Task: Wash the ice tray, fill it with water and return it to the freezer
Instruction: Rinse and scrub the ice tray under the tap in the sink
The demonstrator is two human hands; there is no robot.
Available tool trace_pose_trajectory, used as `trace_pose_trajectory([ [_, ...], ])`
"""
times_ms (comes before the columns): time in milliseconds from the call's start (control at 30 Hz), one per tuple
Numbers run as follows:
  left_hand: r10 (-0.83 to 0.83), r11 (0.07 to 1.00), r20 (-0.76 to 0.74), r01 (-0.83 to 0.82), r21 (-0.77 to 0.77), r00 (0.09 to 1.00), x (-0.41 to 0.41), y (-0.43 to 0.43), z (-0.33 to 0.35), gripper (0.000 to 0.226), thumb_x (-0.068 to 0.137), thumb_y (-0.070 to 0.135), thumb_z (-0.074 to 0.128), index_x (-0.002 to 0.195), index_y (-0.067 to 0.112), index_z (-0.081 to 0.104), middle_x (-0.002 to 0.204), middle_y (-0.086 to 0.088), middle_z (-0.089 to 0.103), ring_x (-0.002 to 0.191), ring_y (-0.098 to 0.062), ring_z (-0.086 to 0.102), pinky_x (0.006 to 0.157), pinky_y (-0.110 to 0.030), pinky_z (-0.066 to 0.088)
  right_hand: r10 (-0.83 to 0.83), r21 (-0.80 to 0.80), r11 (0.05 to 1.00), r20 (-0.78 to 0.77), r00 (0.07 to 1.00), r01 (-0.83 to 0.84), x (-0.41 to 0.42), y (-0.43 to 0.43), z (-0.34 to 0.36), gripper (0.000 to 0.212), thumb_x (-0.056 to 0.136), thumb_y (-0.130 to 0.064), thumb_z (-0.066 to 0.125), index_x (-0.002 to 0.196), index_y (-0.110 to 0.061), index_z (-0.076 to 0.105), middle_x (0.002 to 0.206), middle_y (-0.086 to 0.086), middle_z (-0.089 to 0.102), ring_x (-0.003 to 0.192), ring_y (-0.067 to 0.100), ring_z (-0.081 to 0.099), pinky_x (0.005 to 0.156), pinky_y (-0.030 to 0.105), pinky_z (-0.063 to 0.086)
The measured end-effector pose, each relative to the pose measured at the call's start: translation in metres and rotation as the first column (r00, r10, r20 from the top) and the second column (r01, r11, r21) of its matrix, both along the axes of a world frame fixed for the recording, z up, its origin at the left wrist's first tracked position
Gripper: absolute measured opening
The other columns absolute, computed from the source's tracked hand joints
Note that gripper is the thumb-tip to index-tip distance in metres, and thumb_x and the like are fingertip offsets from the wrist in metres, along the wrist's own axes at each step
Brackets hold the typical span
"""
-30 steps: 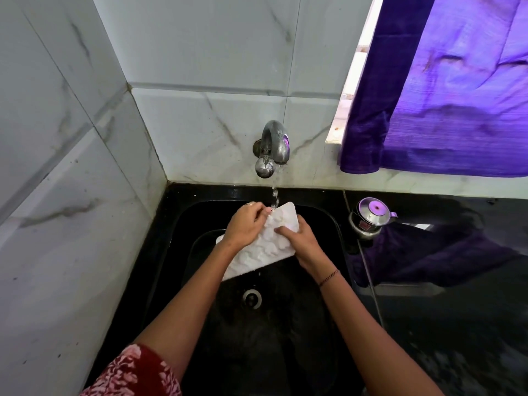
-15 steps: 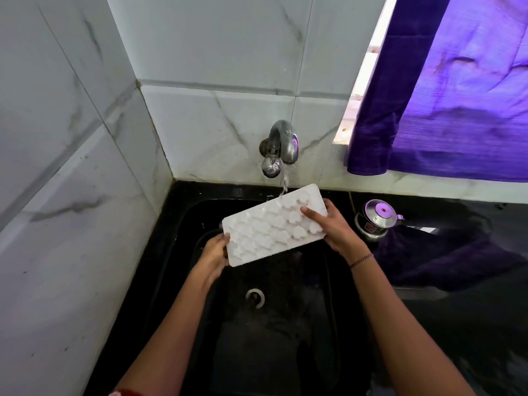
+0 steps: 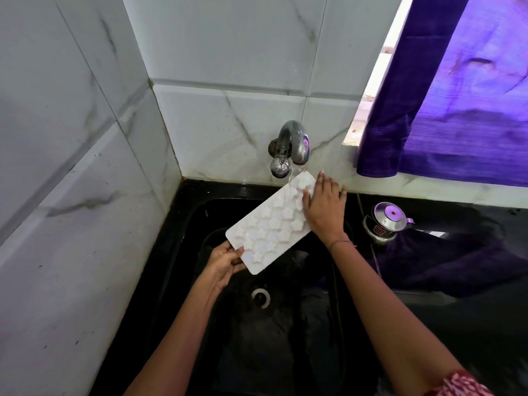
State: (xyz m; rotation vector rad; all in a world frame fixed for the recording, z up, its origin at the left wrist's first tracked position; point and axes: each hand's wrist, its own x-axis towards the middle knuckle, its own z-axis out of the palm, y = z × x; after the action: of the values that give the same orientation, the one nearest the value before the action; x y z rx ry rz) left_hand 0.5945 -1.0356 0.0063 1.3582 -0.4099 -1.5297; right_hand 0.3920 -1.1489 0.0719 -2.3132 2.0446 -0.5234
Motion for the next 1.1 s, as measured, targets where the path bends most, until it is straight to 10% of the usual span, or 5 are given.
trace_pose_trajectory([
  [100,0.040,0.999,-0.030,-0.041,-0.016,0.999,0.000,0.004,-0.004,0.034,0.091,-0.007,0.049,0.123,0.002,0.050,0.096,-0.008,0.065,0.086,-0.021,0.064,0.057,-0.029,0.059,0.045,-0.046,0.998,-0.160,0.986,-0.053,0.018,0.007,-0.004,0.072,0.096,-0.048,0.007,0.148,0.001,0.010,0.156,0.018,0.015,0.146,0.029,0.011,0.114,0.053,-0.007],
  [400,0.052,0.995,-0.028,-0.054,-0.080,0.998,-0.008,-0.004,-0.003,0.026,0.091,-0.004,0.049,0.112,0.009,0.057,0.075,0.004,0.073,0.066,-0.010,0.070,0.054,-0.028,0.057,0.402,-0.007,0.910,-0.231,0.886,-0.414,0.075,0.070,-0.048,0.070,0.095,-0.046,0.020,0.148,-0.001,0.018,0.156,0.023,0.010,0.146,0.033,0.008,0.117,0.051,0.012],
  [767,0.066,0.996,0.019,-0.064,-0.061,0.998,-0.009,0.001,-0.003,0.027,0.092,-0.002,0.049,0.116,0.008,0.056,0.091,-0.004,0.067,0.069,-0.012,0.070,0.057,-0.030,0.058,0.739,0.135,0.572,-0.514,0.436,-0.809,0.017,0.042,-0.040,0.067,0.096,-0.057,0.016,0.150,-0.018,0.018,0.158,0.003,0.016,0.146,0.021,0.014,0.116,0.051,0.007],
  [1100,0.104,0.994,0.043,-0.103,-0.019,0.994,0.000,0.010,-0.006,0.031,0.093,-0.003,0.048,0.122,0.006,0.051,0.098,-0.003,0.064,0.083,-0.017,0.062,0.067,-0.034,0.053,0.472,0.072,0.877,-0.319,0.822,-0.476,-0.042,-0.007,0.001,0.065,0.093,-0.059,0.012,0.129,-0.024,0.053,0.156,0.008,0.024,0.145,0.027,0.018,0.116,0.049,0.014],
])
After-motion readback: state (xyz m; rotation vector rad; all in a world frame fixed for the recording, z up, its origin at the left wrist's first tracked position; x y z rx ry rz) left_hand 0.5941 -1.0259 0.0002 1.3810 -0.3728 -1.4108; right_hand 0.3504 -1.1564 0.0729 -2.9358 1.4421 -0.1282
